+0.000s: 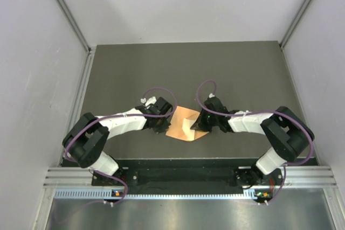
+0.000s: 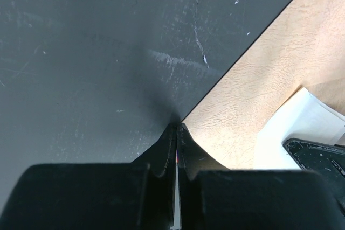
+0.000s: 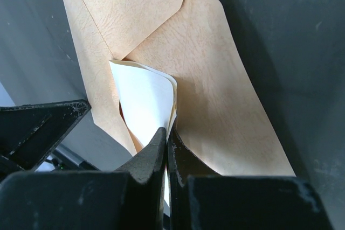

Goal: Place the letter into the envelope and seal it

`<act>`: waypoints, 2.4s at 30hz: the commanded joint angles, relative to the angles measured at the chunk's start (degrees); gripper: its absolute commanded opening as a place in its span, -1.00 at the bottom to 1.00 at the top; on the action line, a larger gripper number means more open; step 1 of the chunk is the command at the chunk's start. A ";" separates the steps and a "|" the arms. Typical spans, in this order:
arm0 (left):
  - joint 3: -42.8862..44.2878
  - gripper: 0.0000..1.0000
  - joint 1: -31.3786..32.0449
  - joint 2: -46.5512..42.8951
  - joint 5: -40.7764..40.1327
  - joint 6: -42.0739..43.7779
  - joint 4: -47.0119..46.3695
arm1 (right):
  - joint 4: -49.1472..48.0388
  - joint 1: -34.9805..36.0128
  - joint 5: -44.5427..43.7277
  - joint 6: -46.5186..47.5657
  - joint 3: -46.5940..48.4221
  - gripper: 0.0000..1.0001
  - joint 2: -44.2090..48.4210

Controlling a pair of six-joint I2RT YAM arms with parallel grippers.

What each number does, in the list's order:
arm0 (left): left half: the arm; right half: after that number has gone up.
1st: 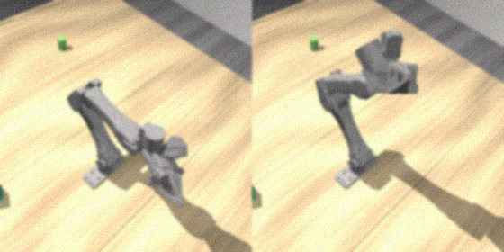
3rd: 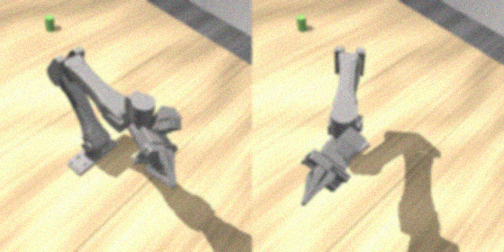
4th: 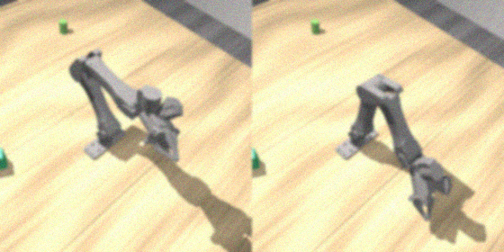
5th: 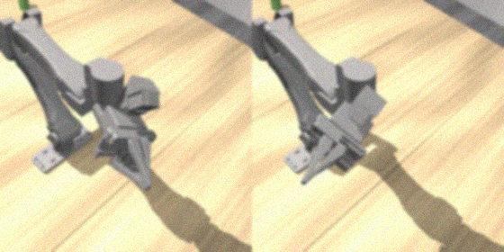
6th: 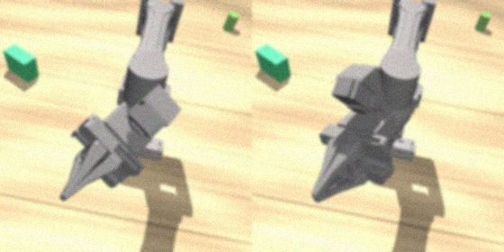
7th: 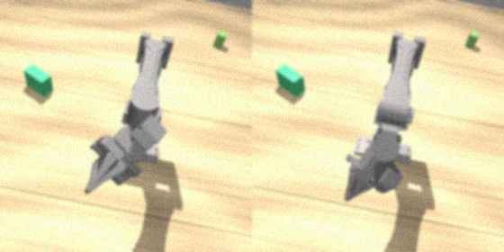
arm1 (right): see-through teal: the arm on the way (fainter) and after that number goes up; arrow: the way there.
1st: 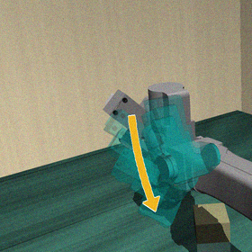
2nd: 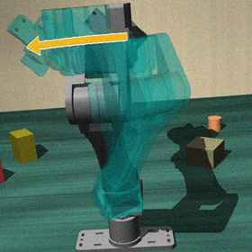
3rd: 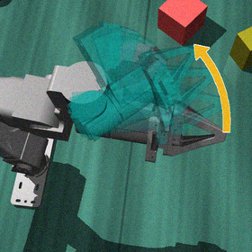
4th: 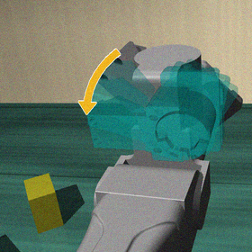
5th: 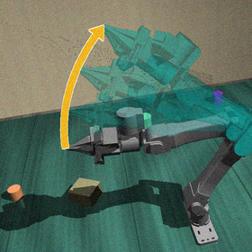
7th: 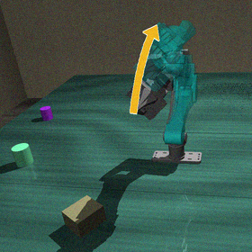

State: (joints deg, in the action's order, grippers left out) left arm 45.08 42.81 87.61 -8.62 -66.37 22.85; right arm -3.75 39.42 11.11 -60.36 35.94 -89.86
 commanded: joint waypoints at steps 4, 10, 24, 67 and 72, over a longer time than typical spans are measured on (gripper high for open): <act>-0.52 -0.95 0.87 -0.69 0.53 -1.05 -2.20 | 1.46 2.07 4.27 0.06 1.85 -1.00 -1.37; 2.03 -0.75 0.87 -4.20 -5.07 1.76 2.11 | 6.20 2.07 -1.44 1.21 1.67 -1.00 1.27; 12.22 -0.06 0.79 1.06 -0.09 17.50 -2.71 | 13.94 2.15 -1.80 21.68 7.91 -1.00 3.65; 4.49 -0.90 0.44 2.66 -1.74 7.66 -6.68 | 15.35 2.59 -0.29 15.44 6.87 -1.00 1.08; 3.26 -0.90 0.44 1.51 -3.16 7.39 -5.71 | 16.49 2.68 -6.62 12.46 4.58 -1.00 5.31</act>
State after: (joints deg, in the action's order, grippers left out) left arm 49.28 43.46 91.72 -9.47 -58.61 15.92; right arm 10.85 41.39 11.22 -45.63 42.00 -89.19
